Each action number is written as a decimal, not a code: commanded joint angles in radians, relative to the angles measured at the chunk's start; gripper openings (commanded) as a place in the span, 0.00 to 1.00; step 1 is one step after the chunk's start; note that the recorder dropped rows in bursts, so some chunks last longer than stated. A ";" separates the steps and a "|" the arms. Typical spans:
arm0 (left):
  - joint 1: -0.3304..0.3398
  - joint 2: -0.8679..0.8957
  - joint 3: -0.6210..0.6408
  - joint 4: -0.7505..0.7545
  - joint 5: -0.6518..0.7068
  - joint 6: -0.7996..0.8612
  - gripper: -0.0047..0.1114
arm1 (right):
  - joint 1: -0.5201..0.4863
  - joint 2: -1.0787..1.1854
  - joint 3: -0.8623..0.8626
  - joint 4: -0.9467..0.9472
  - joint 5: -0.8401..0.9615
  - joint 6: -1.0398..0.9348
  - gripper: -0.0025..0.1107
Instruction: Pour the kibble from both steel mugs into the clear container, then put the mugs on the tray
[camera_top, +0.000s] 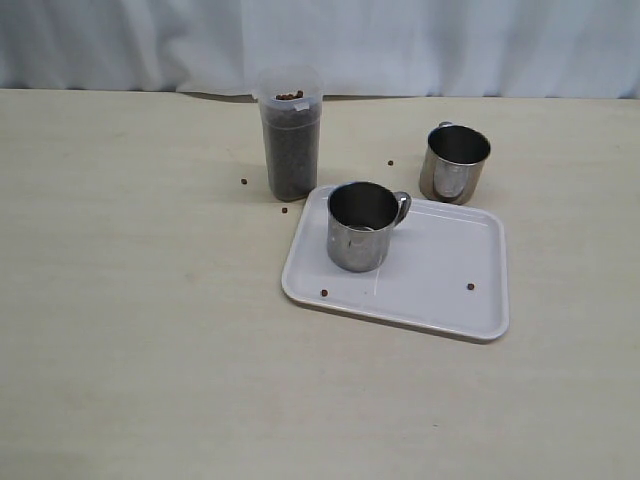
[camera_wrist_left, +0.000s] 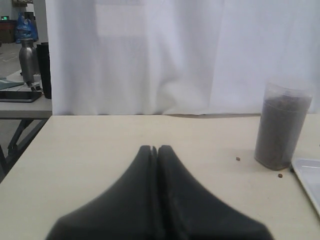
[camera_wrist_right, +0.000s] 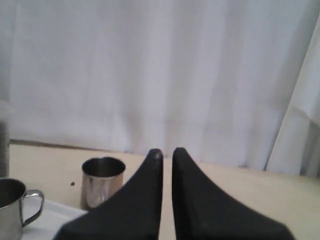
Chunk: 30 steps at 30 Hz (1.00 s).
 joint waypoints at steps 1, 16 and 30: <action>-0.002 -0.003 0.003 -0.005 -0.016 -0.003 0.04 | 0.004 -0.003 0.005 -0.050 -0.177 -0.204 0.07; -0.002 -0.003 0.003 -0.005 -0.013 -0.003 0.04 | 0.004 -0.003 0.005 -0.056 -0.776 -0.288 0.07; -0.002 -0.003 0.003 -0.005 -0.013 -0.003 0.04 | 0.004 0.665 -0.082 0.282 -0.784 -0.029 0.07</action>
